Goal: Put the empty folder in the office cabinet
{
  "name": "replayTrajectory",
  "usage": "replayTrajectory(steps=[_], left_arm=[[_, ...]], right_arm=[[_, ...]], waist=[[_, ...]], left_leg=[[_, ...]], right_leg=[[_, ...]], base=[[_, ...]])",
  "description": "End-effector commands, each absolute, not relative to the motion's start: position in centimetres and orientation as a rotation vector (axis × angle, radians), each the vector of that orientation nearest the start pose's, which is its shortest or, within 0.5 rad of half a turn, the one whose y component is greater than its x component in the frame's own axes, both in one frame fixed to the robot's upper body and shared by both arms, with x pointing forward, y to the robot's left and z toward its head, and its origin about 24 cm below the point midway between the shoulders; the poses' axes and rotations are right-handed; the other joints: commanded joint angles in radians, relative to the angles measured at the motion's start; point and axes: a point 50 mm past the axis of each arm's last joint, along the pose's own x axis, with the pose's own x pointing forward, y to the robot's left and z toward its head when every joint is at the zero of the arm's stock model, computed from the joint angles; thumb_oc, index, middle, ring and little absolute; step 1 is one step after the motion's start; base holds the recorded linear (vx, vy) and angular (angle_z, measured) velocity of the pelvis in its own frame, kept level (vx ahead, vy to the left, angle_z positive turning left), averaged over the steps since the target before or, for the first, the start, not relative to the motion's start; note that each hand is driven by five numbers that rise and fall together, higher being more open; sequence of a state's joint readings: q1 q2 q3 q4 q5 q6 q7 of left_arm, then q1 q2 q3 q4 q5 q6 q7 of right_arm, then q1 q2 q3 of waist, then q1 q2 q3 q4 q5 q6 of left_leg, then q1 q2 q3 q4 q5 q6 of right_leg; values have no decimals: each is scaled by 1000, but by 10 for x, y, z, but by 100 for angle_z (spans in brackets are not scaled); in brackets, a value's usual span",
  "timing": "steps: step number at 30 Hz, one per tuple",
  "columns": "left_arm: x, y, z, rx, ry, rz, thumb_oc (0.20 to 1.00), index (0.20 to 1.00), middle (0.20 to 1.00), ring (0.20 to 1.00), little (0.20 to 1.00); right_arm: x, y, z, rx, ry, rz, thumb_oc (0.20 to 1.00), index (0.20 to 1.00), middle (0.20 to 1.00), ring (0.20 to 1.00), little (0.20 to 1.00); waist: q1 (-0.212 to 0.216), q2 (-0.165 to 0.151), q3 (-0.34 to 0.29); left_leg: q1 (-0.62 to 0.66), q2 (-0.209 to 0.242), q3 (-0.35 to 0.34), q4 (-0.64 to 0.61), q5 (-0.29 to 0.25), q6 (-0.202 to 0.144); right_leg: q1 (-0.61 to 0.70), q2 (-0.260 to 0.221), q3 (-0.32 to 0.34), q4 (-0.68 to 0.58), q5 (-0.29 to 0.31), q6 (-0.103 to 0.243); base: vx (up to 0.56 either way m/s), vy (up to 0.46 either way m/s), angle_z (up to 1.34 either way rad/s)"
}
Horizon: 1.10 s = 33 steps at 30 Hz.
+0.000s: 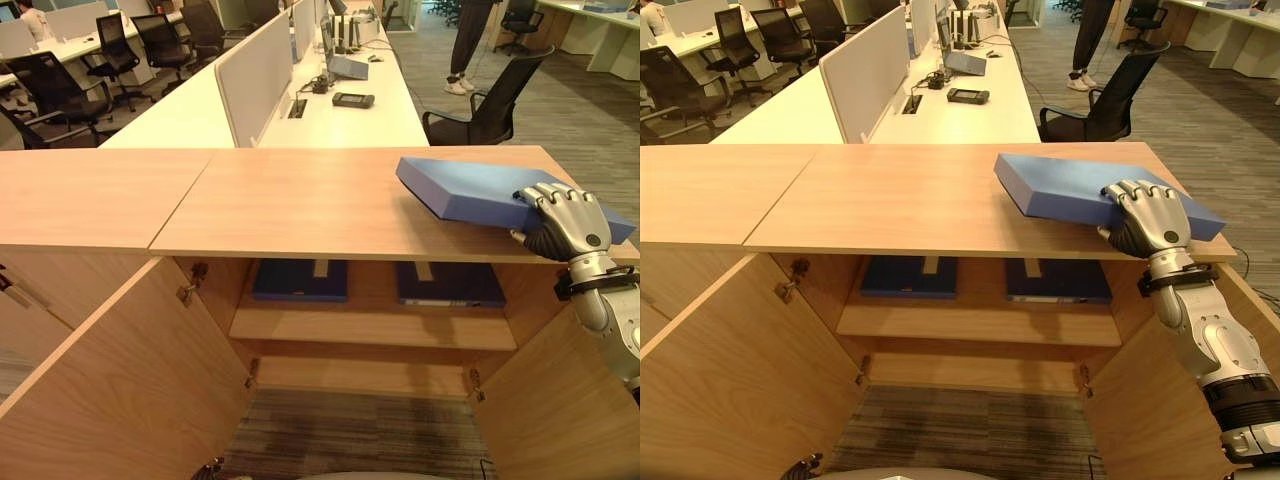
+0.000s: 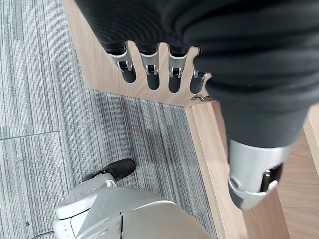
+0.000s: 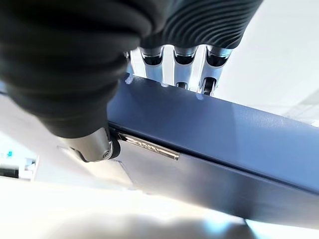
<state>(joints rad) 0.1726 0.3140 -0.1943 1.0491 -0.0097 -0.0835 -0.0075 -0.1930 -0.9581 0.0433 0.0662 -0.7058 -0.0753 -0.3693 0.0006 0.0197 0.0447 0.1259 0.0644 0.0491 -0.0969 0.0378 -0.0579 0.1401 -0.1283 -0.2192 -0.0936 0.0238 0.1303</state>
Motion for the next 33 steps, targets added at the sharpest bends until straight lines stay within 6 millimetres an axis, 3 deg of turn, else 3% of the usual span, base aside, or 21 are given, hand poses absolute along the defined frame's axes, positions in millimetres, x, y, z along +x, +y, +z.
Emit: replayTrajectory(steps=[1, 5, 6, 8, 12, 17, 18, 21, 28, 33], left_arm=[[82, 270, -147, 444, 1135, 32, 1000, 1000, 1000, 1000, 1000], [80, 272, -148, 446, 1156, 56, 1000, 1000, 1000, 1000, 1000], [81, 272, -148, 446, 1156, 56, 1000, 1000, 1000, 1000, 1000], [77, 273, -149, 439, 1175, 76, 1000, 1000, 1000, 1000, 1000], [79, 271, -150, 415, 1180, 99, 1000, 1000, 1000, 1000, 1000], [80, 271, -151, 389, 1181, 123, 1000, 1000, 1000, 1000, 1000], [80, 271, -150, 373, 1178, 135, 1000, 1000, 1000, 1000, 1000], [82, 272, -150, 351, 1173, 155, 1000, 1000, 1000, 1000, 1000], [82, 273, -150, 333, 1177, 171, 1000, 1000, 1000, 1000, 1000], [81, 274, -150, 337, 1182, 160, 1000, 1000, 1000, 1000, 1000]], right_arm=[[273, -280, 230, -1357, -692, -488, 200, 200, 200, 200, 200], [264, -271, 266, -1198, -861, -550, 200, 200, 200, 200, 200], [264, -271, 266, -1197, -861, -550, 200, 200, 200, 200, 200], [255, -266, 290, -1002, -984, -559, 200, 200, 200, 200, 200], [246, -256, 304, -722, -1081, -444, 200, 200, 200, 200, 200], [237, -250, 311, -512, -1139, -313, 200, 200, 200, 200, 200], [234, -244, 313, -379, -1159, -213, 200, 200, 200, 200, 200], [228, -237, 312, -221, -1161, -61, 200, 200, 200, 200, 200], [223, -228, 310, 34, -1114, 205, 200, 200, 200, 200, 200], [229, -226, 302, 153, -1015, 338, 200, 200, 200, 200, 200]], waist=[[17, -42, -12], [16, -47, -16], [16, -47, -16], [12, -52, -23], [5, -62, -27], [-2, -67, -30], [-5, -69, -32], [-11, -72, -35], [-24, -77, -43], [-26, -81, -47]], left_leg=[[-5, -22, -20, 20, -62, 15], [-5, -22, -18, 20, -61, 15], [-6, -22, -18, 20, -61, 15], [-6, -22, -13, 19, -60, 14], [-6, -20, -3, 19, -59, 11], [-7, -19, 4, 19, -58, 9], [-7, -18, 7, 19, -57, 8], [-6, -17, 14, 18, -55, 5], [-6, -14, 28, 18, -53, -2], [1, -13, 35, 15, -61, -8]], right_leg=[[-11, 19, 57, 40, -49, -2], [-15, 21, 59, 41, -48, -4], [-15, 21, 60, 41, -48, -4], [-18, 23, 65, 41, -46, -5], [-23, 25, 69, 42, -42, -6], [-28, 27, 75, 44, -38, -7], [-31, 28, 77, 45, -37, -7], [-34, 29, 81, 47, -36, -7], [-42, 29, 87, 53, -32, -5], [-39, 32, 90, 51, -35, -2]], base=[[-6, 4, 4], [-1, 1, 1], [-41, 7, -1], [0, 0, 0], [-4, 1, -1], [-13, 2, -3], [-15, 6, -4], [-6, 1, -1], [-8, 2, -3], [-6, 5, -12]])
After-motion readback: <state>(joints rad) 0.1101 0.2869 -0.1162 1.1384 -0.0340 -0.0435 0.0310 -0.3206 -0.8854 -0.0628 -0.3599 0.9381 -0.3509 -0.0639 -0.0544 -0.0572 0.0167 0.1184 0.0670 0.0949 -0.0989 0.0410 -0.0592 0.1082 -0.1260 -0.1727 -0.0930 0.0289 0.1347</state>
